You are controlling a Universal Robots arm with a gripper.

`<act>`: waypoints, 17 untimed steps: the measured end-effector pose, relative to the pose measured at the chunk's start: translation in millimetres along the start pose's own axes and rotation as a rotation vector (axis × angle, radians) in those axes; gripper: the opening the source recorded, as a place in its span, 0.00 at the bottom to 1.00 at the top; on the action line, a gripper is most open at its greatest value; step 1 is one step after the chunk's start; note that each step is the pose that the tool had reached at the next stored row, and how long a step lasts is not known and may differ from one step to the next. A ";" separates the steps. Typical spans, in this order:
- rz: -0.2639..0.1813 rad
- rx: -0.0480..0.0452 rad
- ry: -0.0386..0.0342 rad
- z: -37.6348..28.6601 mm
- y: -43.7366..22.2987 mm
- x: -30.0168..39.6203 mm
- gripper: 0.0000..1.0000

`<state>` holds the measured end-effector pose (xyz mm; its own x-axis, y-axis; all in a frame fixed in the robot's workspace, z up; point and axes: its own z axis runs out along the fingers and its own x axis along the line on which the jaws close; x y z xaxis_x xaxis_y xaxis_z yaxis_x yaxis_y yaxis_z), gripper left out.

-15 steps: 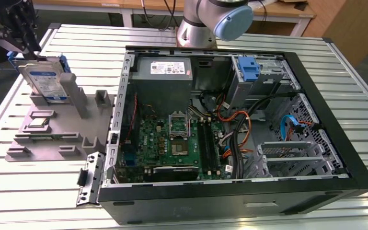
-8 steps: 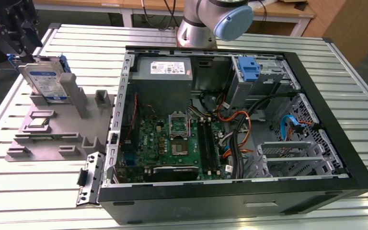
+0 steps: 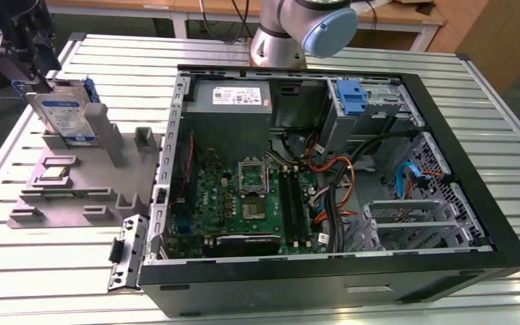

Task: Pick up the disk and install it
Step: 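Pick up the disk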

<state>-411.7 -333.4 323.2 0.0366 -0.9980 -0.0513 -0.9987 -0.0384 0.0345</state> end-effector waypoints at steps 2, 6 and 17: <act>-0.013 -0.0007 0.0016 1.1 -0.1 0.0 0.61; -0.029 -0.0016 0.0038 4.3 -0.1 0.2 0.61; -0.045 -0.0025 0.0081 15.2 -0.5 0.7 0.61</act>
<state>-411.7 -333.4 308.0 0.0821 -0.9956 -0.0447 -0.9959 -0.0837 0.0349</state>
